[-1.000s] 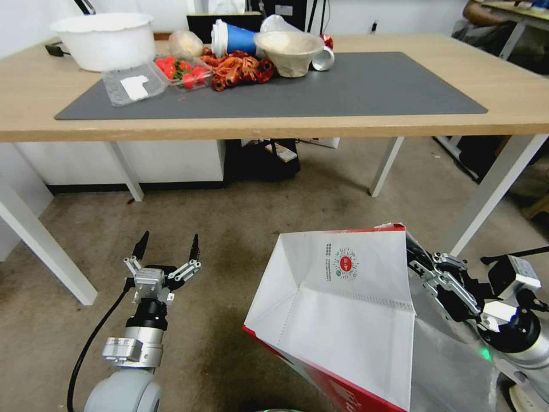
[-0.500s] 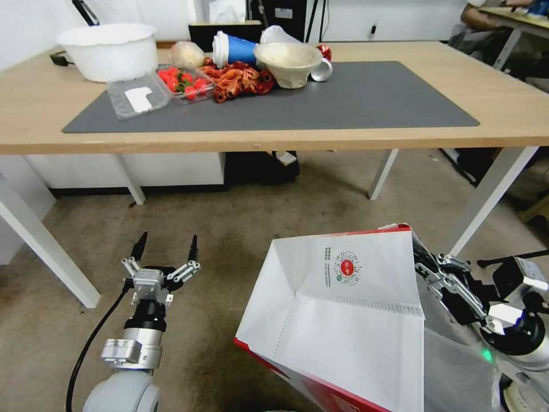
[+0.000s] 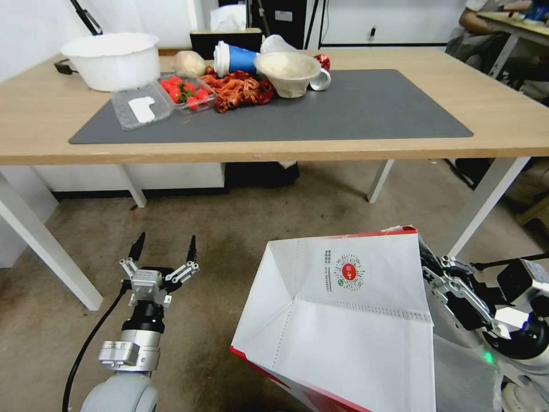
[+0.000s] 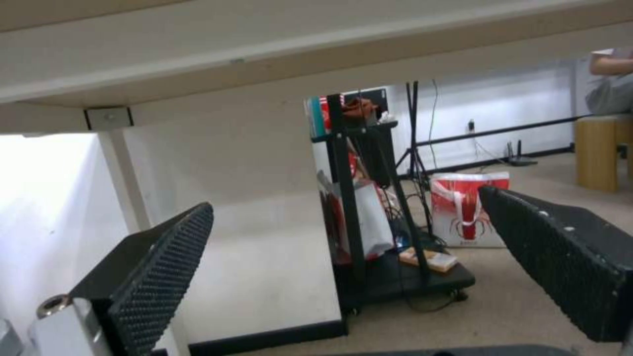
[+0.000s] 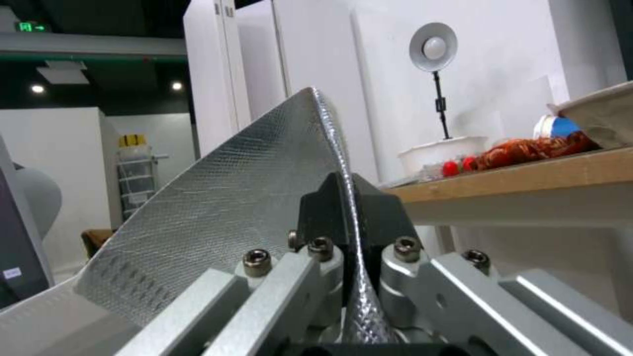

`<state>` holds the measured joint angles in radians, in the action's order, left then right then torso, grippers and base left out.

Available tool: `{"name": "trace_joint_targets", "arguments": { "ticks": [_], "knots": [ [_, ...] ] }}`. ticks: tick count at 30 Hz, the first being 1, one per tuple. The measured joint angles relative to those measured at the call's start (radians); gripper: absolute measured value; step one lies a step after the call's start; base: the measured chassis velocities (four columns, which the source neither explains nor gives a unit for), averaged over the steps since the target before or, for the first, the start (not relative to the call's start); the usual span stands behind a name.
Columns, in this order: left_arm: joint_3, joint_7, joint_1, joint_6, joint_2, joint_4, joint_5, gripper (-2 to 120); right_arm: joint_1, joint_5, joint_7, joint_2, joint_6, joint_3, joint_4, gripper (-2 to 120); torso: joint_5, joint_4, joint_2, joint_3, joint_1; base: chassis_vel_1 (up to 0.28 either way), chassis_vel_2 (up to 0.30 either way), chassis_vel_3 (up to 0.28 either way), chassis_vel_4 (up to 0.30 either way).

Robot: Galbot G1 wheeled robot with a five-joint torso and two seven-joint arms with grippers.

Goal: Pick up the food delivery bag from the floor and place it on the table.

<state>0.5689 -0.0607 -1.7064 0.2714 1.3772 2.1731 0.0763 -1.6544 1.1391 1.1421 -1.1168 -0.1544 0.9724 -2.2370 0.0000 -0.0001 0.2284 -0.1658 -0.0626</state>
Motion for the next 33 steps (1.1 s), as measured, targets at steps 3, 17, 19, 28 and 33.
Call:
{"name": "trace_joint_targets", "arguments": {
  "ticks": [3, 17, 19, 28, 33],
  "knots": [
    [-0.003, 0.001, 0.000, 0.000, 0.002, 0.001, -0.004, 100, -0.004, 0.001, 0.009, 0.000, 0.000, 0.003, 0.004, 0, 0.0000, 0.0000, 0.016, -0.013, -0.004, 0.000, 0.000, 0.000, 0.000],
    [-0.001, 0.005, 0.002, -0.007, 0.000, 0.001, -0.004, 100, 0.009, 0.012, 0.023, 0.004, -0.008, 0.003, 0.021, 0, 0.0000, 0.0000, 0.072, -0.054, -0.019, 0.000, 0.000, 0.000, 0.000],
    [-0.001, 0.005, 0.002, -0.009, 0.000, 0.001, -0.004, 100, 0.009, 0.013, 0.023, 0.004, -0.008, 0.003, 0.022, 0, 0.0000, 0.0000, 0.075, -0.056, -0.020, 0.000, 0.000, 0.000, 0.000],
    [-0.003, 0.007, 0.006, -0.010, 0.002, -0.006, -0.004, 100, 0.013, 0.030, 0.025, 0.005, -0.018, 0.000, 0.025, 0, 0.0000, 0.0000, 0.112, -0.082, -0.031, 0.000, 0.000, 0.000, 0.000],
    [-0.001, 0.000, 0.005, -0.024, 0.002, -0.003, -0.014, 100, 0.013, 0.035, 0.031, 0.004, -0.020, 0.001, 0.025, 0, 0.0000, 0.0000, 0.134, -0.096, -0.038, 0.000, 0.000, 0.000, 0.000]
  ]
}}
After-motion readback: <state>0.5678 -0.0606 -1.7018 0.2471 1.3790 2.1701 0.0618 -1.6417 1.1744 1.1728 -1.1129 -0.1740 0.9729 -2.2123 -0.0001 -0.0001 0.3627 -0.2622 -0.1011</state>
